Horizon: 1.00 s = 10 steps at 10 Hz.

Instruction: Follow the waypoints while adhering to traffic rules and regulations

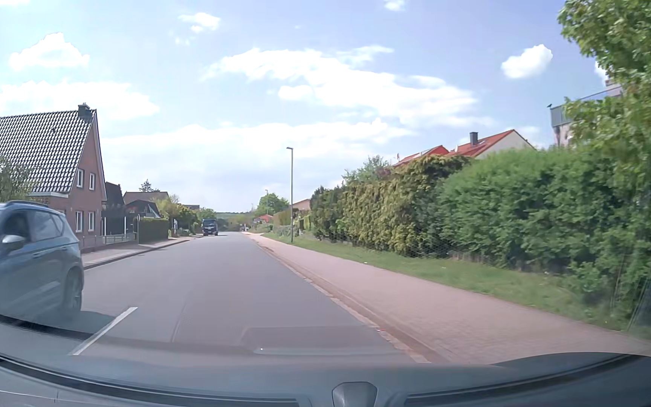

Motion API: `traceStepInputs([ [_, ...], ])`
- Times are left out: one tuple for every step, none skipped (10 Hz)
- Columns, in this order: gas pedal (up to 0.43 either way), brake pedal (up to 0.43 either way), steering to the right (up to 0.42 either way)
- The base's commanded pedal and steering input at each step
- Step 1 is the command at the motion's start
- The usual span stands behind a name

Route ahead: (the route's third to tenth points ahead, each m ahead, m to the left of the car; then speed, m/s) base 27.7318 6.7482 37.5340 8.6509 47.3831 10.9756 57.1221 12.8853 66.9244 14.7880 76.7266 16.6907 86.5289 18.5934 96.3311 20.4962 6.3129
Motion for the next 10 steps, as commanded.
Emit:
traceStepInputs([
  [0.079,0.000,-0.160],
  [0.079,0.000,-0.154],
  [0.079,0.000,-0.147],
  [0.079,0.000,-0.134],
  [0.079,0.000,-0.118],
  [0.079,0.000,-0.095],
  [0.079,0.000,-0.073],
  [0.079,0.000,-0.061],
  [0.079,0.000,-0.057],
  [0.079,0.000,-0.056],
])
